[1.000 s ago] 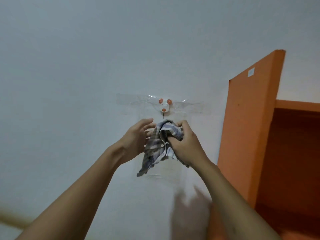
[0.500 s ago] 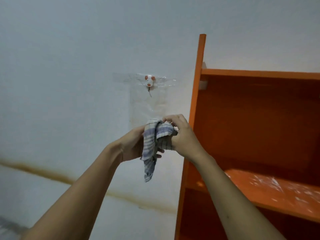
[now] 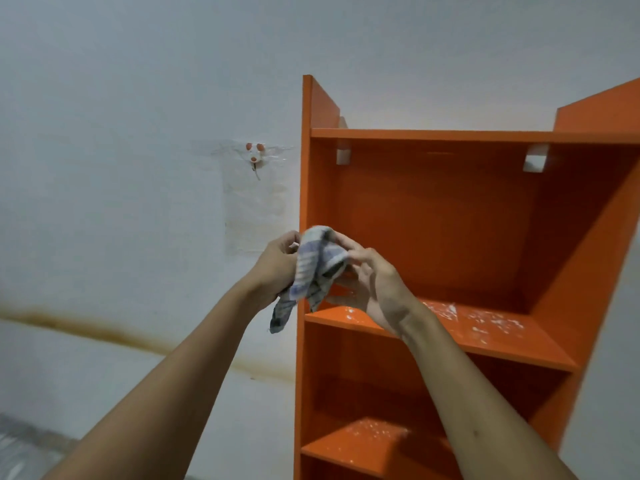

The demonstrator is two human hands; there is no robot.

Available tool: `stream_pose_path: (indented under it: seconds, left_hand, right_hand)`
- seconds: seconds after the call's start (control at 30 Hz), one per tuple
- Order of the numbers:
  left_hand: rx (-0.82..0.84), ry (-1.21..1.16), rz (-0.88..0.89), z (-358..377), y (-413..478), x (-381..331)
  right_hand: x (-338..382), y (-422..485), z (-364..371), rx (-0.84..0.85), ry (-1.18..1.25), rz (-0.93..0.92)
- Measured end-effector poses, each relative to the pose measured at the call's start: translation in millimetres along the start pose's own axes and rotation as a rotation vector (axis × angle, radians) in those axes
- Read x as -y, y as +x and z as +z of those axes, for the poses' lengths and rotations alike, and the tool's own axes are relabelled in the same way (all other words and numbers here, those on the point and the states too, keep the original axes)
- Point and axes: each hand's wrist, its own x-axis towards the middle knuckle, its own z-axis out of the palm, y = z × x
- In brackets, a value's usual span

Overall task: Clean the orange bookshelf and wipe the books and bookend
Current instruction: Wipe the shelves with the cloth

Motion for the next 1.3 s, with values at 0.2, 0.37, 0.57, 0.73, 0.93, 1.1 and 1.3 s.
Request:
stream_pose_path:
  seconds: [0.2,0.37,0.57,0.73,0.93,1.1,1.3]
  left_hand:
    - [0.015,-0.034,-0.106,48.5,-3.9,-19.7]
    - [-0.179,0.160,0.006,44.6,13.4,-17.6]
    - [-0.458,0.317,-0.136,37.3,50.2,51.5]
    - [-0.319,0.250,-0.153,42.5,58.1,87.1]
    - [-0.267,0.344,-0.101,40.2,67.4,106.5]
    - [-0.278,0.379,-0.137,39.6,69.6,109.1]
    - [-0.321,0.399,-0.203,44.2,70.6,109.0]
  right_hand:
    - [-1.2,-16.7,-13.1,-0.248,-0.140,-0.082]
    - [-15.8,-19.2,-61.0,-0.554,-0.261,-0.092]
    - [-34.7,-11.3,-111.3,-0.724,-0.345,0.049]
    - [-41.6,7.8,-136.6,-0.660,-0.521,0.064]
    - [-55.6,81.0,-182.7,-0.490,-0.915,0.098]
    - [-90.2,153.0,-208.6,-0.293,-1.056,0.191]
    - [-151.1,189.9,-210.9,-0.050,-0.905,0.230]
